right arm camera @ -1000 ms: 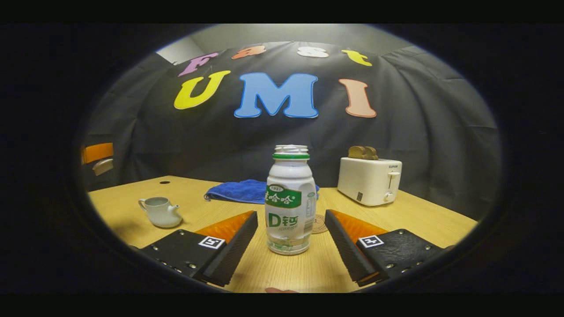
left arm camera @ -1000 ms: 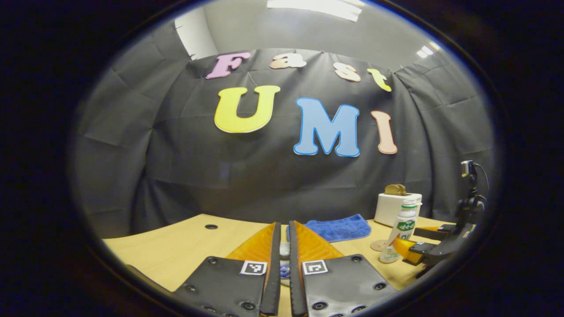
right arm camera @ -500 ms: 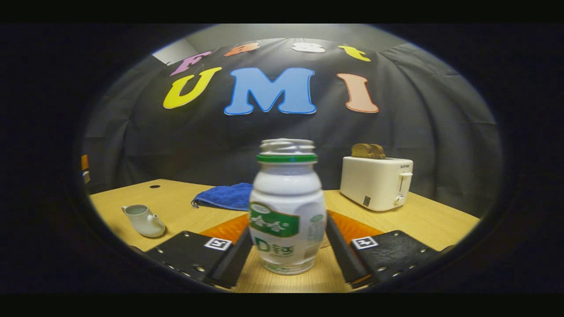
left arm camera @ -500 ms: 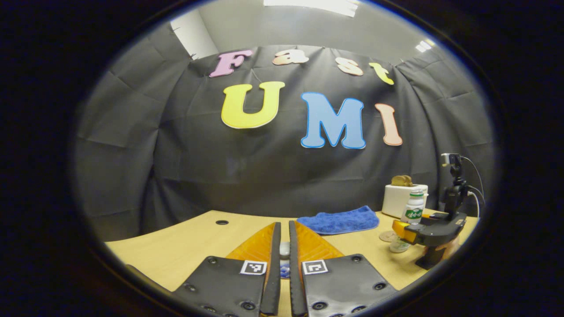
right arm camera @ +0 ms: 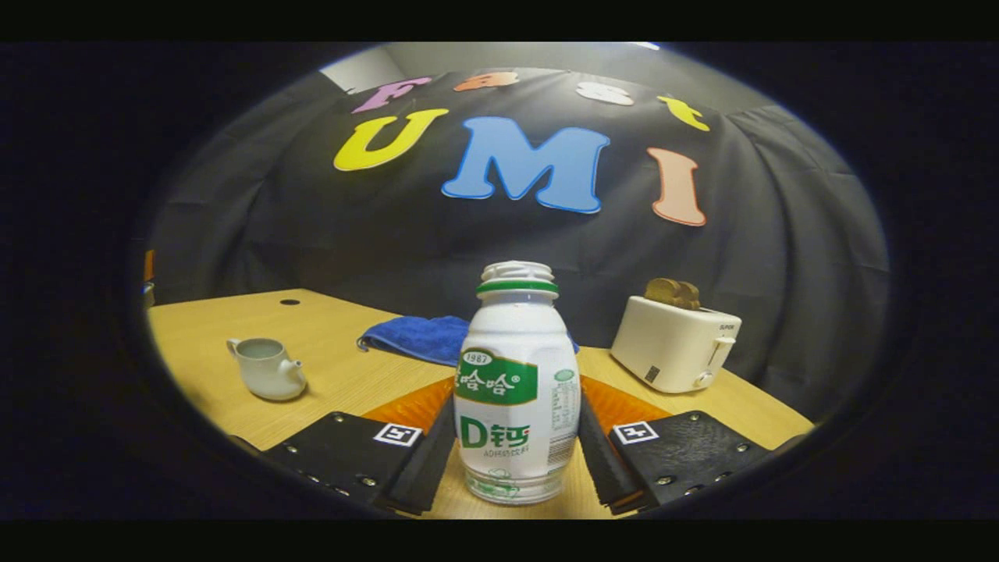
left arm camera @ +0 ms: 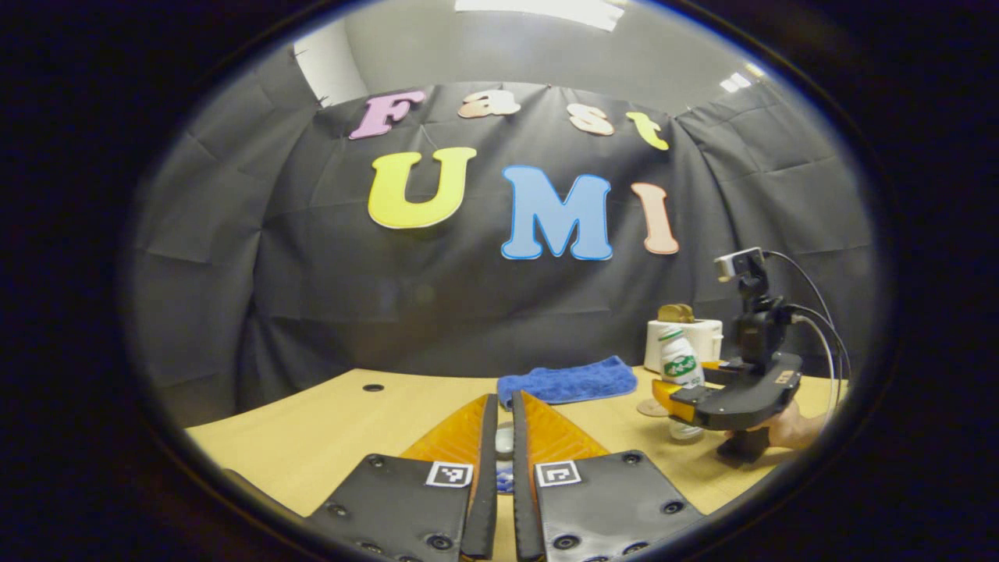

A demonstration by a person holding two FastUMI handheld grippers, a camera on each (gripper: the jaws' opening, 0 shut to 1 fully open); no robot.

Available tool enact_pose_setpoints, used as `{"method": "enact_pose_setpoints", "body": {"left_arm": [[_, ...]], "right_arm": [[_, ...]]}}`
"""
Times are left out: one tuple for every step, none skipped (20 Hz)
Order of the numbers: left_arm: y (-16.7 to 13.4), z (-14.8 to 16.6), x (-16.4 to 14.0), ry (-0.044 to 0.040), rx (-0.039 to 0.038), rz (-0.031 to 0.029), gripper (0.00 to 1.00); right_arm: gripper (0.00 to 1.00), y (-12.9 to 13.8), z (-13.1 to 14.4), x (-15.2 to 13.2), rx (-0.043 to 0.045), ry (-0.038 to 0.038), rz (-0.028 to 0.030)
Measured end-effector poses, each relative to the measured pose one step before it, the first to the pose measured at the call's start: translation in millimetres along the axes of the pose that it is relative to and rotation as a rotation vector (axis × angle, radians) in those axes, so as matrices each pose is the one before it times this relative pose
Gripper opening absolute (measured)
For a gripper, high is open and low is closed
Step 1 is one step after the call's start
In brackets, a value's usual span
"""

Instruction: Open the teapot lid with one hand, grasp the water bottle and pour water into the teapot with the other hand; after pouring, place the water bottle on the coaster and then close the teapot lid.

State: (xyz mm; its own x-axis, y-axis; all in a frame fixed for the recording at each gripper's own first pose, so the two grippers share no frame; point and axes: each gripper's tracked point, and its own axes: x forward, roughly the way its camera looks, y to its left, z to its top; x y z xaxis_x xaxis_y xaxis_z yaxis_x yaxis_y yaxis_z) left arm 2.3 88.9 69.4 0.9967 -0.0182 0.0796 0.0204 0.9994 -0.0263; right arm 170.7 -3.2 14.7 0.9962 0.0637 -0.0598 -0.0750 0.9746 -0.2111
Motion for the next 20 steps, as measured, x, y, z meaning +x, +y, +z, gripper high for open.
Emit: {"method": "enact_pose_setpoints", "body": {"left_arm": [[-1.79,-2.54,-4.09,0.00143,-0.00690,-0.00644,0.19],[-2.64,-3.01,-4.28,0.00405,-0.00334,-0.00669,0.15],[-0.59,-3.04,-3.39,0.00238,0.00647,0.00177,0.15],[2.08,0.08,-2.23,0.00165,0.01482,0.00636,0.12],[2.96,-0.68,-1.01,-0.00075,0.01401,0.00631,0.19],[2.60,1.34,-1.47,-0.00200,0.00663,0.00381,0.19],[1.60,-0.12,-2.17,-0.00358,0.00006,0.00236,0.19],[1.43,1.27,-1.97,-0.00367,-0.00274,0.00255,0.19],[3.81,1.93,-2.39,-0.00730,-0.00434,0.00541,0.19],[2.40,1.61,-1.00,-0.00501,-0.00239,0.00437,0.19],[2.55,-0.80,-1.32,-0.00103,-0.00330,0.00448,0.19],[2.39,-0.56,-1.79,0.00069,-0.00636,0.00169,0.19],[1.20,-0.46,-1.88,0.00098,-0.01074,-0.00077,0.19],[1.55,-1.40,-2.57,0.00264,-0.01528,-0.00163,0.19],[1.06,-2.41,-2.26,0.00211,-0.01823,-0.00111,0.19],[0.89,-0.24,-3.27,-0.00136,-0.01828,-0.00317,0.19],[-0.97,-0.57,-2.53,-0.00135,-0.01389,-0.00186,0.19],[-0.30,0.33,-2.41,-0.00089,-0.00814,-0.00238,0.19],[-0.52,-1.86,-2.08,-0.00106,-0.00463,-0.00489,0.19],[-0.70,0.90,-3.19,-0.00439,-0.00159,-0.00518,0.19]], "right_arm": [[0.74,3.74,0.62,-0.06,-0.01150,-0.00335,0.00635],[0.74,3.34,-0.16,-1.17,-0.00405,0.00006,0.00758],[0.74,3.32,-0.06,-0.15,0.00463,-0.00490,0.01147],[0.74,4.28,0.39,-2.05,0.00502,0.00145,0.00660],[0.71,1.29,-0.11,0.36,0.00654,0.00230,0.00675],[0.71,2.53,1.38,-0.93,0.00525,-0.00199,0.00564],[0.71,1.75,0.21,0.48,-0.00066,-0.00380,0.00223],[0.71,1.22,1.71,0.71,-0.01677,-0.00077,0.00026],[0.71,1.06,1.19,0.46,-0.02469,-0.00088,0.00128],[0.71,3.38,1.85,0.48,-0.02651,-0.00175,0.00826],[0.71,3.31,0.77,0.92,-0.02621,-0.00094,0.01154],[0.71,3.96,1.83,0.44,-0.02281,-0.00042,0.01169],[0.71,3.30,1.29,0.64,-0.02310,-0.00212,0.00992],[0.71,4.40,1.80,0.01,-0.02441,0.00094,0.01161],[0.71,4.59,1.58,0.56,-0.02536,-0.00151,0.01051],[0.71,4.25,2.97,-0.14,-0.02581,-0.00452,0.00884],[0.71,3.42,2.88,0.69,-0.02450,-0.00543,0.00645],[0.71,3.38,3.06,0.65,-0.02174,-0.00377,0.00797],[0.71,3.22,0.74,1.68,-0.01782,-0.00192,0.00780],[0.71,3.97,2.29,0.83,-0.01969,-0.00222,0.00915]]}}
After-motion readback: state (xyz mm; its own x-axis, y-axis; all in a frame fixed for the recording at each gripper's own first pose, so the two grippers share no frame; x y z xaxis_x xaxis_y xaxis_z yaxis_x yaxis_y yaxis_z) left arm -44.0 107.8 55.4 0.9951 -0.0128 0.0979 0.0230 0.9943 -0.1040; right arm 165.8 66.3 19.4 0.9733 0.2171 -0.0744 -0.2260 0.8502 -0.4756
